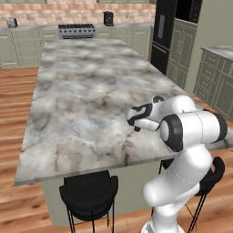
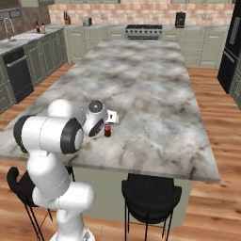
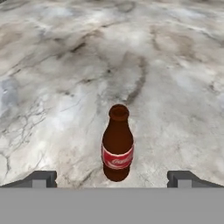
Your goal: Place the large bottle from the dining counter next to the other large bottle outside the sink, and place the small bottle from the dining counter next to the other small bottle inside the sink.
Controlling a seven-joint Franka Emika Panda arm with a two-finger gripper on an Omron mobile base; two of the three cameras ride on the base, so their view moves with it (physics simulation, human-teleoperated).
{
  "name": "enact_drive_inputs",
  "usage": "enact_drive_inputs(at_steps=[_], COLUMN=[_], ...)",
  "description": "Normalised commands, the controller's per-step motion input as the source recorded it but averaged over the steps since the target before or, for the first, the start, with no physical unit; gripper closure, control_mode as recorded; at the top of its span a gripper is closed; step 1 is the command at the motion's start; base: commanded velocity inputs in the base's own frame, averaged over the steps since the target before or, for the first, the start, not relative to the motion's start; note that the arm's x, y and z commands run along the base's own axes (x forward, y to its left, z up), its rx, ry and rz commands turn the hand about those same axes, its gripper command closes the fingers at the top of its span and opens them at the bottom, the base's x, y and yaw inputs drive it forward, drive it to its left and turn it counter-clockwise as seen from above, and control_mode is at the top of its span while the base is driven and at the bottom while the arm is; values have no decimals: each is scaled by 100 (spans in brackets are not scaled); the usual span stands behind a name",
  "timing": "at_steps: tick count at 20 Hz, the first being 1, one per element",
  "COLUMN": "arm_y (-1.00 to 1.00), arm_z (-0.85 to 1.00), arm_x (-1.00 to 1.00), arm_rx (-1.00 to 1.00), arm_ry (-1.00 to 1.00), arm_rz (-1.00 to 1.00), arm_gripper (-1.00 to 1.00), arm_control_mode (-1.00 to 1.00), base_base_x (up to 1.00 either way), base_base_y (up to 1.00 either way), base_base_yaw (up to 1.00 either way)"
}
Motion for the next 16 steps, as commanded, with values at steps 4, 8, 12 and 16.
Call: enact_drive_inputs(at_steps=[4, 8, 12, 16], arm_y=[0, -1, -5, -10], arm_z=[-31, -27, -15, -9], arm_x=[13, 14, 21, 21], arm_rx=[0, 0, 0, 0], arm_ry=[0, 0, 0, 0], arm_rz=[0, 0, 0, 0], arm_gripper=[-100, -100, -100, -100], arm_control_mode=[-100, -100, -100, -100], base_base_x=[0, 0, 0, 0], base_base_y=[0, 0, 0, 0], base_base_yaw=[0, 0, 0, 0])
